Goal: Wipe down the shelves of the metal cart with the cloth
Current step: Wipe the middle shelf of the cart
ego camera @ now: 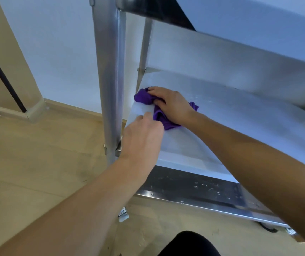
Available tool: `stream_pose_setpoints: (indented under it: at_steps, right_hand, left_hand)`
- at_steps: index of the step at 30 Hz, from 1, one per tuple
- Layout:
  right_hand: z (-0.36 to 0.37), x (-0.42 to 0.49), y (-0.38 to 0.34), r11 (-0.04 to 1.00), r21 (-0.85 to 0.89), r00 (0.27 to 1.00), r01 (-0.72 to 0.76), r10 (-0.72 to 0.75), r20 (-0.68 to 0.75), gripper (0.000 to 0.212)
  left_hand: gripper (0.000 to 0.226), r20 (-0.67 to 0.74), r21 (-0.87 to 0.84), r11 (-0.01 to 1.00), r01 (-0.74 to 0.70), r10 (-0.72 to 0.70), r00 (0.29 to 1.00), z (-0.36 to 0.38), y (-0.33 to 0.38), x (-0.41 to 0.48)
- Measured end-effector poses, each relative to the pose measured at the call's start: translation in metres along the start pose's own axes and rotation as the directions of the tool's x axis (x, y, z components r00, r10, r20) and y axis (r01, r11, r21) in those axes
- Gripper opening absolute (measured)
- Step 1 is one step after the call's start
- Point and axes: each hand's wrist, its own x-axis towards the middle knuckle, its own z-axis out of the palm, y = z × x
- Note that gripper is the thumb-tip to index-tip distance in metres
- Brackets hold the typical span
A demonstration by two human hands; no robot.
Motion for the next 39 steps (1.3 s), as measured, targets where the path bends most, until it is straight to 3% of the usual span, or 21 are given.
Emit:
stream_pose_setpoints:
  at_steps: [7, 15, 18, 20, 24, 27, 30, 35, 39]
  right_hand:
    - [0.008, 0.004, 0.000, 0.999, 0.050, 0.998, 0.001, 0.002, -0.059, 0.034]
    - [0.015, 0.072, 0.026, 0.980, 0.002, 0.975, -0.198, 0.197, -0.102, 0.035]
    - [0.014, 0.089, 0.034, 0.967, 0.015, 0.963, -0.253, 0.253, -0.095, 0.035]
    - [0.012, 0.082, 0.031, 0.973, 0.013, 0.971, -0.229, 0.229, -0.068, 0.036]
    - [0.008, 0.042, 0.023, 1.000, -0.010, 1.000, -0.002, 0.002, 0.000, 0.036]
    - [0.007, 0.036, 0.025, 1.000, 0.001, 0.999, 0.030, -0.030, -0.027, 0.035]
    - [0.014, 0.060, 0.031, 0.999, -0.004, 0.995, -0.050, 0.050, -0.081, 0.034]
    - [0.017, 0.129, 0.053, 0.948, -0.029, 0.934, -0.316, 0.306, -0.182, 0.039]
    - [0.015, 0.139, 0.057, 0.930, -0.059, 0.921, -0.363, 0.348, -0.177, 0.041]
  left_hand:
    - [0.029, -0.068, -0.053, 0.998, 0.021, -0.024, 0.997, 0.017, -0.008, 0.014]
    - [0.021, -0.220, -0.127, 0.992, -0.004, -0.024, 0.975, 0.044, -0.015, 0.021]
    - [0.003, -0.255, -0.222, 0.975, 0.006, -0.064, 0.965, 0.047, -0.016, 0.020]
    - [0.012, -0.269, -0.248, 0.968, 0.026, -0.094, 0.959, 0.046, -0.017, 0.019]
    - [0.019, -0.275, -0.217, 0.975, -0.047, -0.015, 0.961, 0.042, -0.018, 0.018]
    - [0.020, -0.244, -0.195, 0.979, -0.050, 0.001, 0.970, 0.042, -0.014, 0.019]
    - [0.019, -0.216, -0.189, 0.981, -0.033, -0.009, 0.976, 0.043, -0.014, 0.018]
    - [0.025, -0.167, -0.203, 0.979, -0.031, -0.003, 0.986, 0.048, -0.015, 0.018]
    - [0.028, -0.135, -0.234, 0.972, 0.003, -0.035, 0.990, 0.047, -0.017, 0.020]
